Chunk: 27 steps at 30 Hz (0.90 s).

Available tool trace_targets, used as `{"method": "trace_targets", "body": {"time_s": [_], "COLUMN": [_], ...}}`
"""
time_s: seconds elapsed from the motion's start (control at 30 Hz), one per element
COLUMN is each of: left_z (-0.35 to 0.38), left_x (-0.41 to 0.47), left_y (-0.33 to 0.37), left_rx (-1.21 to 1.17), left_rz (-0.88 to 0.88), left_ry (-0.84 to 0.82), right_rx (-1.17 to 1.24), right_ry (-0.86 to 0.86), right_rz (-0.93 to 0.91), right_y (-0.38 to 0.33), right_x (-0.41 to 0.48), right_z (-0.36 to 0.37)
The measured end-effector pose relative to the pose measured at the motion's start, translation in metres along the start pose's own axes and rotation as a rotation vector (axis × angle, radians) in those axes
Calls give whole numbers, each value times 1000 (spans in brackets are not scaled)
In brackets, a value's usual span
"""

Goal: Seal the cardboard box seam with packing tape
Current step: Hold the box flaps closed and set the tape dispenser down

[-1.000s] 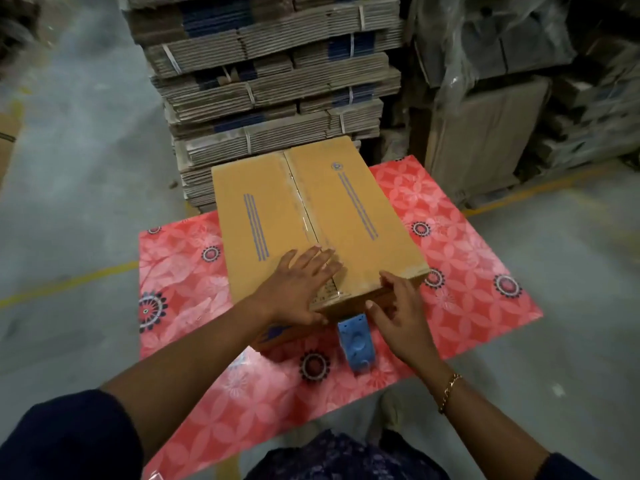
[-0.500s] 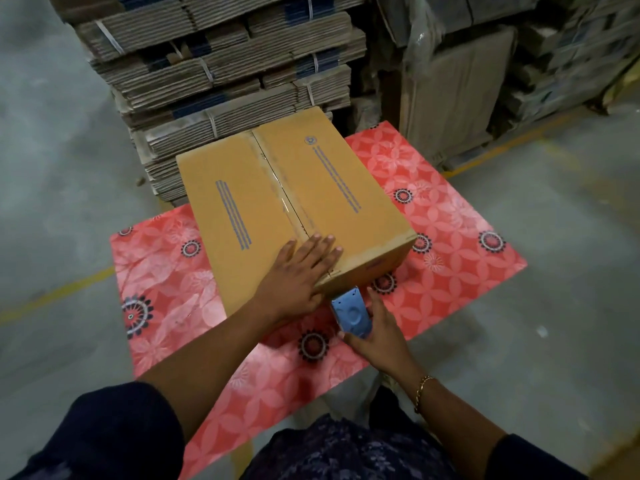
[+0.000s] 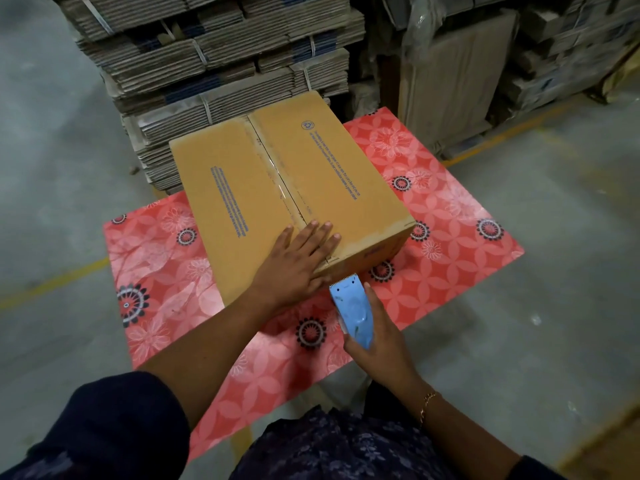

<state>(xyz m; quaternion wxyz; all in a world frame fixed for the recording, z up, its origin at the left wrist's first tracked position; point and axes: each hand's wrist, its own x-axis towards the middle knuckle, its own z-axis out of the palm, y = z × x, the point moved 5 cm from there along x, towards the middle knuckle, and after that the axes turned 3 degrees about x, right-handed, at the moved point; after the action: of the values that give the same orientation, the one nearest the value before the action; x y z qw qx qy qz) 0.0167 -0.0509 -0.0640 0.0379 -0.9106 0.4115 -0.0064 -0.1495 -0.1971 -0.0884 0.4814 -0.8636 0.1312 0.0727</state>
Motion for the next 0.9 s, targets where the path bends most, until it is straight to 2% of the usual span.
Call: {"method": "trace_targets", "body": {"time_s": [0.23,0.67,0.9], "left_z": [3,3,1], "left_x": [0,1,0], "left_y": [0,2,2], "left_rx": [-1,-45,-59], "left_rz": [-16,-36,-38], "left_ry": [32,-20,-9], "right_rx": [-77,-151,-131], "right_ry": [18,43,15], "right_rz": [-46,-89,-25], "right_y": [-14,-19,0], "right_x": [-9,-27,-63], "right_z": [-13,-21,-26]}}
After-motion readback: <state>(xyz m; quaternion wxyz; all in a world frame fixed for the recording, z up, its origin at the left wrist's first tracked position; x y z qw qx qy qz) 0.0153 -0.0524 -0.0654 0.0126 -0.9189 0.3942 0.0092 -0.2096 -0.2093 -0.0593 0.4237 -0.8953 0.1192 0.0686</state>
